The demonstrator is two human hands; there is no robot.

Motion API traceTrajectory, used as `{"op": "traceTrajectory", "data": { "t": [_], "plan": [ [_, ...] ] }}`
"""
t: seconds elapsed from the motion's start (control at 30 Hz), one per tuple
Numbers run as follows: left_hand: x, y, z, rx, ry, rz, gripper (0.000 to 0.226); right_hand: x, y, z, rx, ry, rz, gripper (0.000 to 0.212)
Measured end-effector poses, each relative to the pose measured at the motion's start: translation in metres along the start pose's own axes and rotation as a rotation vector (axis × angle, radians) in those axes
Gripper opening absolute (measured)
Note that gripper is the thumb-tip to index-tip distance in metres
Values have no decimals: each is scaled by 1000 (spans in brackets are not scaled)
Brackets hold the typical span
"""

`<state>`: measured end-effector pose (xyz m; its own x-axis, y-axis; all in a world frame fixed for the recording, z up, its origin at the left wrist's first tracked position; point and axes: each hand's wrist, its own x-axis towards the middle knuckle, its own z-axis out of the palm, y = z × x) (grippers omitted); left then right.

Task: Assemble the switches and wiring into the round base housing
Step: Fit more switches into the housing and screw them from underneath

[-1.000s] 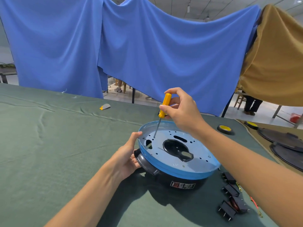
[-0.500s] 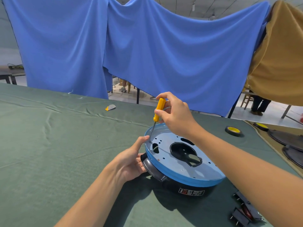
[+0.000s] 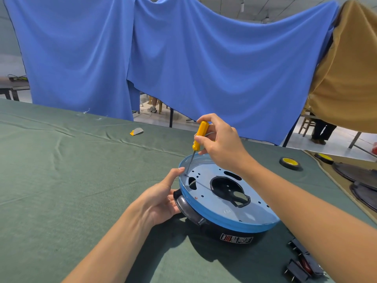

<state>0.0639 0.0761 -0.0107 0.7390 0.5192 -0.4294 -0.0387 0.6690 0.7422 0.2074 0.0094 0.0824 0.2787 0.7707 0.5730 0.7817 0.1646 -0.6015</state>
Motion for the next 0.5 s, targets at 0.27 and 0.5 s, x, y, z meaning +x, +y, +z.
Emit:
{"op": "traceTrajectory", "data": {
  "t": [0.27, 0.5],
  "plan": [
    [0, 1, 0, 14, 17, -3, 68, 2, -1, 0, -41, -59, -27, 25],
    [1, 0, -1, 17, 8, -3, 66, 12, -13, -9, -151, -200, 1, 15]
  ]
}}
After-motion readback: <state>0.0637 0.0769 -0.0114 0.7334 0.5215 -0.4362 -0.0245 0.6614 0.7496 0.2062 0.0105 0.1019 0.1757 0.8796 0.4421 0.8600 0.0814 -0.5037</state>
